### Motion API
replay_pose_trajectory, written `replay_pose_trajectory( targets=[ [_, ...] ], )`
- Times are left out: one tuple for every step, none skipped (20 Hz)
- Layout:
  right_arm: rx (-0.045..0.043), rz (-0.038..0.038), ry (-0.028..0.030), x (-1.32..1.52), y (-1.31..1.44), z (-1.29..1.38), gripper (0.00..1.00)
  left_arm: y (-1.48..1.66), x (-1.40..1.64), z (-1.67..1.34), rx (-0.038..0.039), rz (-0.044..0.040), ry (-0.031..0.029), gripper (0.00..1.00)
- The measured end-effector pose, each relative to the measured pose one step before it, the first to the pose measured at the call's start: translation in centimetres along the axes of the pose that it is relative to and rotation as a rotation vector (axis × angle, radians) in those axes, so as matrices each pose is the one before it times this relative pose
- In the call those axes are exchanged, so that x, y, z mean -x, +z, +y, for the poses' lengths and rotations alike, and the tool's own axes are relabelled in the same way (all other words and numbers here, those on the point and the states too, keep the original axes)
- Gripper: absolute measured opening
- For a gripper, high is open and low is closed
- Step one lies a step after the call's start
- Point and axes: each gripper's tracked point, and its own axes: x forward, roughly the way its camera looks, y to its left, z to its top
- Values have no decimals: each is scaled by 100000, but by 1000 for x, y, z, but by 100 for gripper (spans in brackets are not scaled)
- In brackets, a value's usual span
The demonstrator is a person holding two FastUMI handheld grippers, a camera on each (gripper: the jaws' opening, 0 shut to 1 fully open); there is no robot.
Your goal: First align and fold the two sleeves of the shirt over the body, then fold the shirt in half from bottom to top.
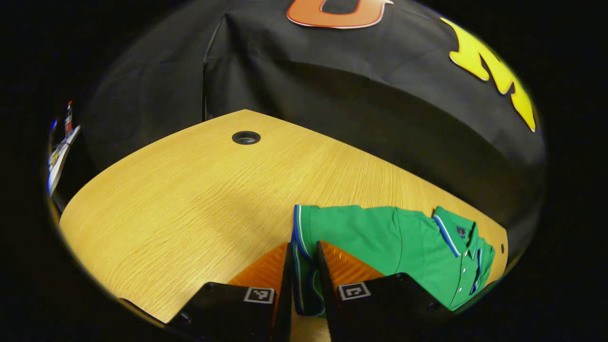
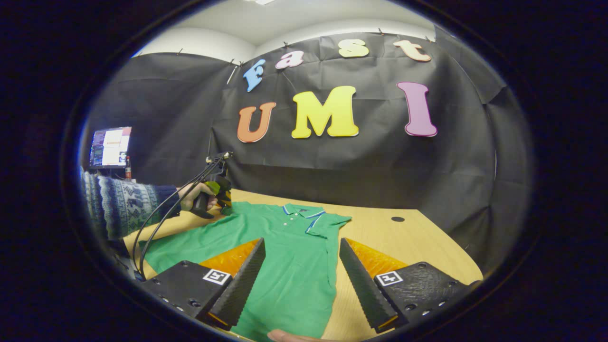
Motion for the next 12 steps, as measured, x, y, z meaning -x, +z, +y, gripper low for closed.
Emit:
replay_pose_trajectory(
  targets=[
    [-319,-321,79,-132,35,-131,97,29,34,7,1536,610,423,28],
    [-154,-142,314,35,-9,43,97,329,-40,-48,173,-169,8,15],
    [-11,-16,96,76,-93,-21,95,159,37,-91,-2480,-48,635,11],
    [-57,-181,-204,15,30,-117,97,117,128,57,-3325,-168,1314,7],
    [-161,-124,-217,-2,-53,-136,97,266,223,-411,-2080,-707,619,7],
    [-95,-41,-241,29,0,-50,97,496,197,-840,-1204,-965,-904,6],
    [52,18,-548,-69,-30,-172,97,589,269,-730,-1781,-1313,-737,6],
    [-27,8,-660,-22,-92,-179,95,288,199,-678,-2899,-1506,55,6],
    [-305,88,-264,-2,18,-65,95,355,198,-947,-3362,-925,-749,6],
    [-500,61,45,10,-78,105,95,278,197,-1037,-3256,-262,-1061,6],
    [-590,131,-214,45,-34,-14,97,42,250,-1250,-2878,280,-1236,6],
    [-461,213,-417,-145,-128,-127,95,-83,112,-1408,-3480,63,-1378,6]
  ],
)
